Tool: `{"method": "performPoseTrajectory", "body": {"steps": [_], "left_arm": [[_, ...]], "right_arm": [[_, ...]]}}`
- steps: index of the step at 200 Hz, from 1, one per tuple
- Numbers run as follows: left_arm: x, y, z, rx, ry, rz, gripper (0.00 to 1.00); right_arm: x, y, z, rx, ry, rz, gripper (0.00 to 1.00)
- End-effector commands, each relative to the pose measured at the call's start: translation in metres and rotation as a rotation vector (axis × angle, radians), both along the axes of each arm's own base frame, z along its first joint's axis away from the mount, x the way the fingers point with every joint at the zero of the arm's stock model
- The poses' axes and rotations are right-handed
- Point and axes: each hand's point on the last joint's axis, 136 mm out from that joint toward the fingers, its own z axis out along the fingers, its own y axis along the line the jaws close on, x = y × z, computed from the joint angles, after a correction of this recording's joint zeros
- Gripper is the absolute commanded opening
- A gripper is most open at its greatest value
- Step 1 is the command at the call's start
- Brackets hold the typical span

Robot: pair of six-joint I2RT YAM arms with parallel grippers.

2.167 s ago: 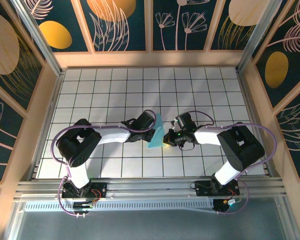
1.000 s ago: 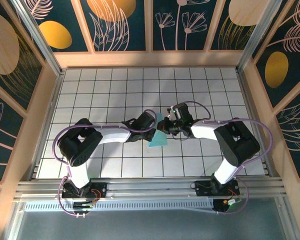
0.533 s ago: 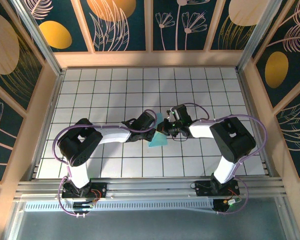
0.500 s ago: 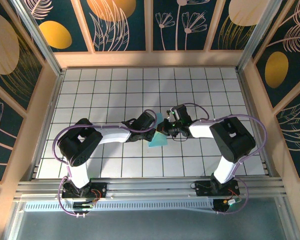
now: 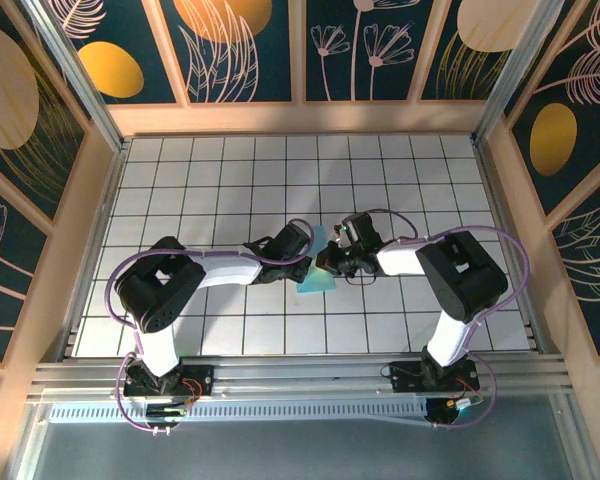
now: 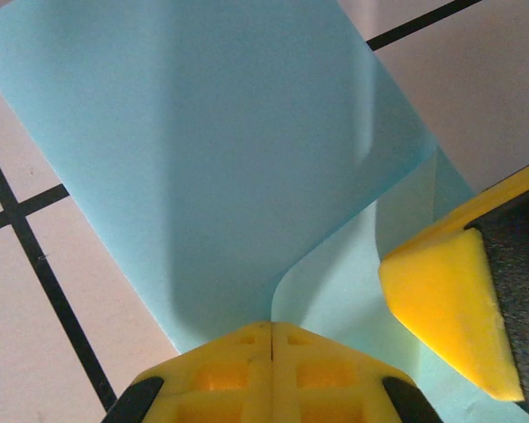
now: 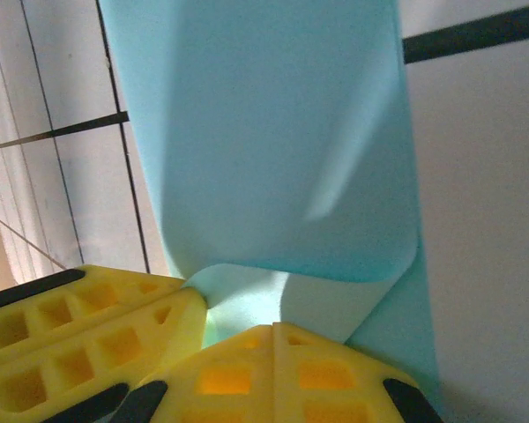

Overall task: Fold a paper plane with a square sheet of paper (fold left side to right side)
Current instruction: Fold the triangle a second time at the center of the table.

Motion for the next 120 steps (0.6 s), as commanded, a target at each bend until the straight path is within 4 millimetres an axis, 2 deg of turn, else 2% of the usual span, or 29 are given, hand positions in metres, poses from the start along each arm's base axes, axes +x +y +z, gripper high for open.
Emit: {"method": "performPoseTrajectory", "body": {"steps": [1,33,52,78,81,103,107,111,120], "left_arm": [[-0.010,0.011,-0.021,0.059,0.063,-0.013,0.00],[-0.007,0.012,-0.017,0.057,0.052,0.003,0.03],[-0.003,0.013,-0.007,0.047,0.028,0.023,0.06],[0.004,0.017,0.014,0.051,-0.014,0.055,0.20],[0.010,0.011,0.026,0.031,-0.035,0.059,0.21],[0.014,0.010,0.052,0.002,-0.069,0.070,0.27],[0.013,0.010,0.052,0.003,-0.064,0.071,0.28],[0.013,0.010,0.064,-0.019,-0.078,0.073,0.28],[0.011,0.011,0.071,-0.032,-0.073,0.074,0.28]], "right_arm": [[-0.003,-0.004,-0.011,-0.054,0.008,0.010,0.00],[-0.005,-0.007,-0.016,-0.073,0.021,0.009,0.00],[-0.007,-0.008,-0.017,-0.077,0.025,0.006,0.00],[-0.010,-0.010,-0.020,-0.080,0.031,0.005,0.00],[-0.010,-0.010,-0.020,-0.078,0.031,0.005,0.00],[-0.010,-0.009,-0.019,-0.068,0.029,0.006,0.00],[-0.010,-0.009,-0.019,-0.067,0.028,0.006,0.00],[-0.010,-0.009,-0.019,-0.067,0.027,0.006,0.00],[-0.010,-0.009,-0.018,-0.065,0.023,0.006,0.00]]}}
